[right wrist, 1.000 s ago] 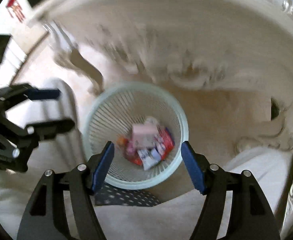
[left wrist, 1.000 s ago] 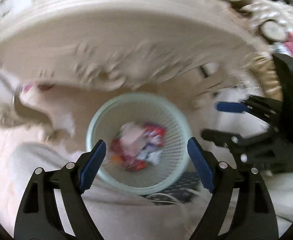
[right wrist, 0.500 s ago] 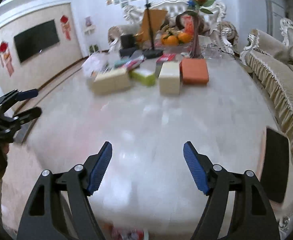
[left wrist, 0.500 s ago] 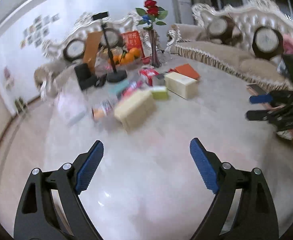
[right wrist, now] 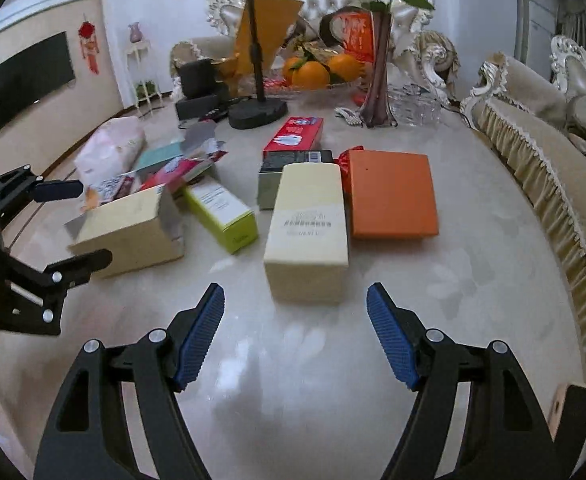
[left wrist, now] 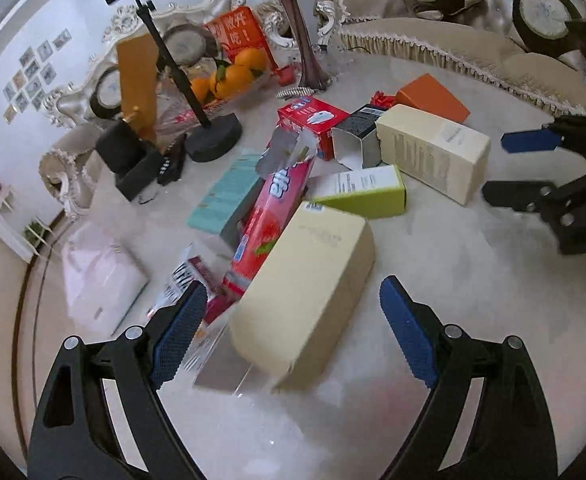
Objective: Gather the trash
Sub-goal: 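Grasp the cream box with the left tool while the right tool grasps the cleansing oil box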
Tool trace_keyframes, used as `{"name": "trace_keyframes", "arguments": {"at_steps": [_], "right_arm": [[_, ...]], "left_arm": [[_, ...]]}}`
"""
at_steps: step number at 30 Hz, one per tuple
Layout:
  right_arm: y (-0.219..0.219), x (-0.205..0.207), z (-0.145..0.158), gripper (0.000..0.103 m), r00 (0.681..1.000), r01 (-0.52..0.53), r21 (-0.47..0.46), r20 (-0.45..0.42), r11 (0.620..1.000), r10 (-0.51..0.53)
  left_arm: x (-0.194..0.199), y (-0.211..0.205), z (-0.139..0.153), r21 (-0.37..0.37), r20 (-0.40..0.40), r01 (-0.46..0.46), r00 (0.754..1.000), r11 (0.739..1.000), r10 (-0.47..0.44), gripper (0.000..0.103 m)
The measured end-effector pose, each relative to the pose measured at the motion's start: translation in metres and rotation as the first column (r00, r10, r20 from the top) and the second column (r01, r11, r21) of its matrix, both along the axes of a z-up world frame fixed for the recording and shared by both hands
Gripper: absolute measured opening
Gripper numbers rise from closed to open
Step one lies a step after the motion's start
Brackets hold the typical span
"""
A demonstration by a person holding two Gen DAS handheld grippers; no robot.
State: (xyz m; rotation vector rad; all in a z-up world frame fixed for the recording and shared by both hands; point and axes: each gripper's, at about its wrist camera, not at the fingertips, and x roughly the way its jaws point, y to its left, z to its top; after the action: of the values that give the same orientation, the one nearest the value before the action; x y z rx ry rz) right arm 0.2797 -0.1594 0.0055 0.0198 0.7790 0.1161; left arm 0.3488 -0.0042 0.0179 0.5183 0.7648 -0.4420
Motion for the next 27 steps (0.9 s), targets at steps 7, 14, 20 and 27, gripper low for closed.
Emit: {"name": "trace_keyframes", "arguments": {"at_steps": [7,14,20,27], "right_arm": [[-0.011,0.024,-0.012,0.070,0.997,0.066,0.050,-0.053,0.997,-0.064],[-0.015,0.035,-0.017,0.054,0.994,0.060,0.083,-0.100,0.995,-0.052],[-0.013,0.023,-0.015,0.046,0.995,0.049,0.128,-0.098,0.991,-0.036],[-0.019,-0.017,0.009,0.046,0.999,0.020,0.214,-0.033,0.977,-0.013]], "left_arm": [[0.020,-0.008,-0.017,-0.011,-0.105,-0.024,0.994,1.000,0.023,0.086],[0.025,-0.001,-0.015,-0.066,-0.120,-0.156,0.982,0.986,0.147,0.071],[0.004,-0.001,-0.011,-0.074,-0.104,-0.175,0.980,0.982,0.167,0.051],[-0.022,0.016,-0.003,-0.217,-0.113,-0.200,0.977,0.955,0.179,0.049]]}}
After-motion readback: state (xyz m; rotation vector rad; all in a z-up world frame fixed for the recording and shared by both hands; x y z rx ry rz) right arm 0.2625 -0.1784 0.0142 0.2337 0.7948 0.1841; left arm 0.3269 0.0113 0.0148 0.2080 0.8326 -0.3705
